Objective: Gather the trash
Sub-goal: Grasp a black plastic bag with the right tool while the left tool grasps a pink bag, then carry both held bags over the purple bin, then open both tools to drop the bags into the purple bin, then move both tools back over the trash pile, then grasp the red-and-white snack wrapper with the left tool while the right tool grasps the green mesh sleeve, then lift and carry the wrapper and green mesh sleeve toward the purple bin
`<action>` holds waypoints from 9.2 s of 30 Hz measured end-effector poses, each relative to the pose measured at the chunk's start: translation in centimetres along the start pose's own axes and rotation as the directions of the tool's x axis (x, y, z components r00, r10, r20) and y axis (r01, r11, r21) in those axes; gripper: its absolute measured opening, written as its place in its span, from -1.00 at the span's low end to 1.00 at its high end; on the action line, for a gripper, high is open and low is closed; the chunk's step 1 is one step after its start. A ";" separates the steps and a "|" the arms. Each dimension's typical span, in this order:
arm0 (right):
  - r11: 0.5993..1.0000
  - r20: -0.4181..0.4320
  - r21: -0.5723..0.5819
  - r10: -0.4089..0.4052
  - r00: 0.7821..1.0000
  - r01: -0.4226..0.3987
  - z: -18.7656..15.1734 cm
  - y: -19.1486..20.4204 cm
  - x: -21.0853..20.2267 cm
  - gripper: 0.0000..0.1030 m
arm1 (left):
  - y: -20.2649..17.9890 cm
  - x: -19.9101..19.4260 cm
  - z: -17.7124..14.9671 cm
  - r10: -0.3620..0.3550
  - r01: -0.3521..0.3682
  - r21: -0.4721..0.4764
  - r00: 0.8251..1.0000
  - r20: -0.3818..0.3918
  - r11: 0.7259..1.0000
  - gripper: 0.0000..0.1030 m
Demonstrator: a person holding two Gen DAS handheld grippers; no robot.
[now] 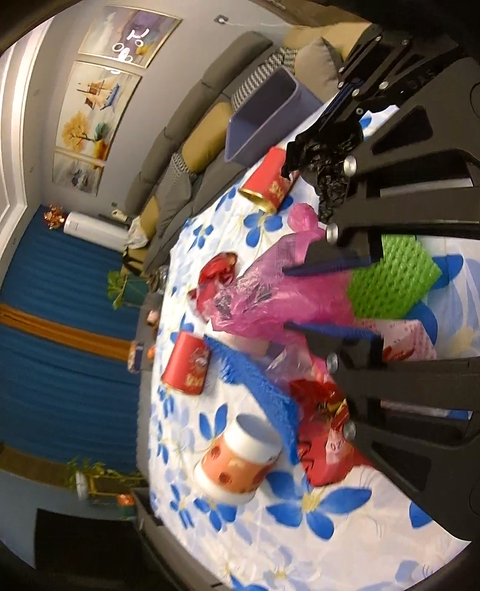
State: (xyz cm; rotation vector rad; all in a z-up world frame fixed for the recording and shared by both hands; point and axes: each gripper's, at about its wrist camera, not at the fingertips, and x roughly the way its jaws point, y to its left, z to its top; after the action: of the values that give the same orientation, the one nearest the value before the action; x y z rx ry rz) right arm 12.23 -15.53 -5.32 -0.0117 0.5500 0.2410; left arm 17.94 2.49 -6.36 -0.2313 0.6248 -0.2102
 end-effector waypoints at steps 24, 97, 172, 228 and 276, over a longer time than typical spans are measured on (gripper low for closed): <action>0.995 0.211 0.054 -0.094 0.973 0.084 3.5 -5.6 -7.5 -0.89 | -4.5 -10.9 6.4 -0.163 0.150 0.068 0.946 0.281 0.986 -0.98; 0.882 0.165 0.270 -0.437 0.884 0.386 8.9 -28.7 -2.1 -0.45 | -29.8 16.1 6.5 -0.431 0.431 0.261 0.900 -0.061 0.864 -0.45; 0.984 -0.185 -0.156 0.061 0.981 -0.091 -1.4 7.5 4.9 0.42 | 5.4 -11.1 -3.6 0.053 -0.042 -0.114 0.994 0.100 0.993 -0.94; 0.998 0.084 -0.019 0.062 0.994 -0.061 5.0 -3.5 -7.8 -0.71 | -1.8 -20.2 4.8 -0.135 0.103 0.121 0.945 0.296 0.987 -0.94; 0.907 -0.002 0.257 -0.345 0.939 0.334 7.1 -26.4 -2.3 -0.71 | -28.9 10.8 6.6 -0.332 0.344 0.334 0.938 -0.097 0.877 -0.93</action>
State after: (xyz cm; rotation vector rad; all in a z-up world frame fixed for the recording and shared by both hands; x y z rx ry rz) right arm 20.07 -41.15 0.56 0.1460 0.5226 -0.1714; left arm 26.90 -26.88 0.84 0.0078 0.5696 -0.6597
